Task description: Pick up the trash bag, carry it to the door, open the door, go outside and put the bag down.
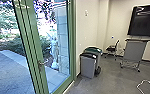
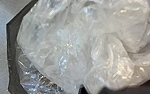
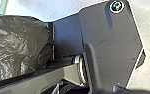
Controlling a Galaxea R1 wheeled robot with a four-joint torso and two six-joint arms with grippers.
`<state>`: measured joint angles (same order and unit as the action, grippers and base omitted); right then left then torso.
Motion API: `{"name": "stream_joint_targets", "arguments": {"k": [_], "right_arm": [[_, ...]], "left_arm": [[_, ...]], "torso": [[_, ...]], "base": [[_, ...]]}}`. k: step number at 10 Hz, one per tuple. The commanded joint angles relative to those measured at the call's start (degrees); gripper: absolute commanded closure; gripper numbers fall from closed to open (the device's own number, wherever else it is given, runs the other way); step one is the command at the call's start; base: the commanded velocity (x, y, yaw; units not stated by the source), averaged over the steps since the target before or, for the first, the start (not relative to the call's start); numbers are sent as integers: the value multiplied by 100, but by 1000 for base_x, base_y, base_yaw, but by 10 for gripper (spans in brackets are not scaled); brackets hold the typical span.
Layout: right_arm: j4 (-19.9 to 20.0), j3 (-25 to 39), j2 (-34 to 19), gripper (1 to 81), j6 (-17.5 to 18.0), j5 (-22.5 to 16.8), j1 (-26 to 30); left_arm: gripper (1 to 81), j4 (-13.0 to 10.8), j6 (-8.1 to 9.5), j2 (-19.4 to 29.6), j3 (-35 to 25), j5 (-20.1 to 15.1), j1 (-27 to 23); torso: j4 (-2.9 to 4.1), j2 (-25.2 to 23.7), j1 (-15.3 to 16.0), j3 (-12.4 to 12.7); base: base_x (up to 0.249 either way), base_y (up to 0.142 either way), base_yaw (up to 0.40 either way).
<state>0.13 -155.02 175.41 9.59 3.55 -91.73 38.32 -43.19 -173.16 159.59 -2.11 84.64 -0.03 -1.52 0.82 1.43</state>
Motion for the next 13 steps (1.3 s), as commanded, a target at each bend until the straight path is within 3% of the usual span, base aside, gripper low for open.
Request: {"name": "stream_joint_targets", "arguments": {"k": [1,6,13], "right_arm": [[-66,16,58,10,-28,-293,265],[-66,16,58,10,-28,-293,256],[-66,8,49,10,-37,-293,238]], "left_arm": [[811,-52,-13,35,20,-396,-347],[811,-52,4,26,20,-396,-338],[811,-43,4,35,20,-395,-346]], "torso": [[0,0,0,0],[0,0,0,0],[0,0,0,0]], "base": [[165,0,0],[164,0,0],[161,74,0]]}}
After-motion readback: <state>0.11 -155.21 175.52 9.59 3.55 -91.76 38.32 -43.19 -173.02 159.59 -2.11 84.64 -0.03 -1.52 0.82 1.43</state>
